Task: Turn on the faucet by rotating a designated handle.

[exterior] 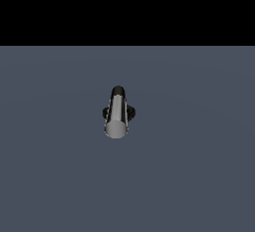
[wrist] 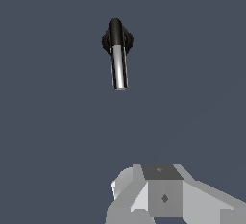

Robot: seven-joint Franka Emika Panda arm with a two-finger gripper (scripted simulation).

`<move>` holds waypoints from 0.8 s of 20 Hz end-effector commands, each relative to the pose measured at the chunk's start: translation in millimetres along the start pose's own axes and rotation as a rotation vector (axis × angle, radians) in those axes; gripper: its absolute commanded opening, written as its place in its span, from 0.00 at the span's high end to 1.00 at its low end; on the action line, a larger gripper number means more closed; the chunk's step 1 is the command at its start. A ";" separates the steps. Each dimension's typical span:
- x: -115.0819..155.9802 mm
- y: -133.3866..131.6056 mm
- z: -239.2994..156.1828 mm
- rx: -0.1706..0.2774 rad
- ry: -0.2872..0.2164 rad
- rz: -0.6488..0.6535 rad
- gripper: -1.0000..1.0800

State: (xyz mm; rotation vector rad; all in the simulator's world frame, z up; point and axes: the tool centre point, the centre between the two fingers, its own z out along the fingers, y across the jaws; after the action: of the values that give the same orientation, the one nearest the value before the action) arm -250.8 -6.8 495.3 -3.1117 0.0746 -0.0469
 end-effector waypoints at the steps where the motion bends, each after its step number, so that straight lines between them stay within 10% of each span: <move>1: 0.0 0.0 0.0 0.000 0.000 0.000 1.00; 16: 12.8 -10.5 55.5 -0.004 -0.004 -0.025 1.00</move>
State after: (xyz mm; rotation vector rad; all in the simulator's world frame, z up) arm -238.3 2.6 450.4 -3.1156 0.0429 -0.0420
